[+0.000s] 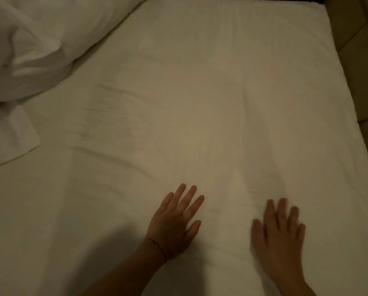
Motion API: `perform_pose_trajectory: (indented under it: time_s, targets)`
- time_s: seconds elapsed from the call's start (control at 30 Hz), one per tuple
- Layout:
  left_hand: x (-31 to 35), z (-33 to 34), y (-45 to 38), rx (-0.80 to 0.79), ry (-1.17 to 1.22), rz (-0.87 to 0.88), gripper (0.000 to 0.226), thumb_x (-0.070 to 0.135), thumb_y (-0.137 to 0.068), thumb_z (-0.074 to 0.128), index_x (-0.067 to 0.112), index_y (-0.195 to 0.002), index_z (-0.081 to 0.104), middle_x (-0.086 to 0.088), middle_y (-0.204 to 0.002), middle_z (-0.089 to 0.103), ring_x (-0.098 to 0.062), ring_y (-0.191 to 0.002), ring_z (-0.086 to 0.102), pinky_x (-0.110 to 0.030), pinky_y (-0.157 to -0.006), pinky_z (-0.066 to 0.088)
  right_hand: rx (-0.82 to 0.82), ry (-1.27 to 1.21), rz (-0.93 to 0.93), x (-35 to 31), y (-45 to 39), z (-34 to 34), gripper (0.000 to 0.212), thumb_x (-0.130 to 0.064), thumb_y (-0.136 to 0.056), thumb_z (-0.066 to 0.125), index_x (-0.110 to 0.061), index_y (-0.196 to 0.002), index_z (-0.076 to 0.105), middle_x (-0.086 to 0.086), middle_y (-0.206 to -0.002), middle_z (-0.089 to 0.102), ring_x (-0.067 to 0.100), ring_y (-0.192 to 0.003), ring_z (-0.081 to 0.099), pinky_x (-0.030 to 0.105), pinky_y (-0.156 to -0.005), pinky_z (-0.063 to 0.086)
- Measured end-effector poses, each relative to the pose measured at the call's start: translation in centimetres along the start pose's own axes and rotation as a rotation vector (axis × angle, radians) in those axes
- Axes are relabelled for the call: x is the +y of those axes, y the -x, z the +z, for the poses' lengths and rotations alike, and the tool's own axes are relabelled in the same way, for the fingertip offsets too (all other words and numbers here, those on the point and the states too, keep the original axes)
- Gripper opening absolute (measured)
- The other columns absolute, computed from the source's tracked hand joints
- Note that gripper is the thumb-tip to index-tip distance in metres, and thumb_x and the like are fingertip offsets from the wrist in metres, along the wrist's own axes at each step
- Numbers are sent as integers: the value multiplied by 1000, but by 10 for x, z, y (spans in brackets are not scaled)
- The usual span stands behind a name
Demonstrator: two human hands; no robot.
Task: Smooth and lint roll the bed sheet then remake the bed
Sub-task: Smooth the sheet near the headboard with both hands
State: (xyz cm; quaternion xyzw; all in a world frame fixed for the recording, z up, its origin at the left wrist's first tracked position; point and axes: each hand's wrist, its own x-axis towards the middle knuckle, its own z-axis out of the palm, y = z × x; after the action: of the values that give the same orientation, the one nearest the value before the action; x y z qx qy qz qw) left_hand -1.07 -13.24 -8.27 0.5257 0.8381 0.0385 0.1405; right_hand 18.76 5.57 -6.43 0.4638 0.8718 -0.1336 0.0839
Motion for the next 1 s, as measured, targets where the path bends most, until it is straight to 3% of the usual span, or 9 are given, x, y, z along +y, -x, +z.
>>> perform_pose_trajectory:
  time_s: [0.13, 0.27, 0.4, 0.5, 0.57, 0.63, 0.77, 0.87, 1.0]
  targets:
    - [-14, 0, 28, 9, 23, 0, 65, 53, -99, 41, 32, -158, 26, 2, -167, 15, -22, -155, 9, -41, -122, 19, -90, -25, -298, -83, 52, 25, 60, -55, -98, 16, -35, -154, 12, -5, -164, 0, 21, -151, -7, 49, -119, 1]
    - [-60, -3, 70, -38, -61, -42, 66, 59, -99, 35, 39, -159, 15, 9, -168, 7, -20, -155, 2, -40, -123, 10, -30, 58, -406, -85, 69, 35, 59, -55, -97, 26, -35, -153, 28, -7, -163, 15, 22, -151, 13, 49, -116, 18]
    - [-120, -2, 127, -25, -92, -222, 66, 63, -98, 30, 42, -159, 13, 9, -168, 7, -23, -155, 8, -43, -119, 13, 130, 90, -141, -43, 82, 33, 64, -51, -89, 34, -24, -147, 44, 3, -157, 33, 30, -143, 33, 56, -111, 25]
    - [-144, 2, 163, 4, -54, -422, 69, 65, -96, 29, 39, -159, 16, 7, -168, 9, -26, -155, 8, -45, -118, 15, 200, 63, 97, -35, 104, 40, 63, -46, -90, 31, -23, -149, 39, 10, -155, 36, 38, -139, 36, 62, -108, 27]
    - [-141, 7, 170, 29, -32, -494, 71, 62, -94, 32, 34, -159, 22, 3, -168, 14, -31, -154, 14, -50, -117, 17, 215, 56, 143, -50, 113, 48, 64, -46, -92, 30, -14, -147, 39, 19, -153, 36, 44, -135, 38, 66, -102, 32]
    - [-127, 5, 164, 83, 17, -449, 69, 55, -94, 37, 28, -157, 30, -1, -166, 21, -34, -152, 19, -56, -115, 21, 249, 25, 14, -89, 119, 58, 66, -49, -95, 26, -7, -143, 46, 22, -151, 37, 43, -134, 39, 65, -98, 33]
    - [-101, -2, 148, 90, 34, -167, 58, 53, -102, 30, 35, -157, 26, 5, -167, 18, -27, -154, 13, -61, -114, 23, 111, -41, -358, -199, 126, 64, 61, -51, -99, 14, -24, -149, 37, 6, -159, 29, 28, -146, 24, 49, -110, 21]
    - [-121, 1, 160, 69, 1, -153, 59, 57, -101, 31, 40, -158, 22, 8, -167, 15, -25, -155, 10, -57, -116, 20, 62, -15, -412, -234, 129, 77, 58, -46, -100, 15, -28, -151, 36, -1, -162, 22, 23, -149, 19, 48, -115, 19]
    - [-182, 4, 215, 92, -9, -259, 68, 60, -96, 44, 37, -157, 25, 5, -167, 18, -27, -154, 13, -55, -118, 24, 139, 50, -353, -191, 152, 86, 57, -46, -93, 35, -28, -147, 42, -4, -158, 31, 23, -146, 27, 50, -114, 24]
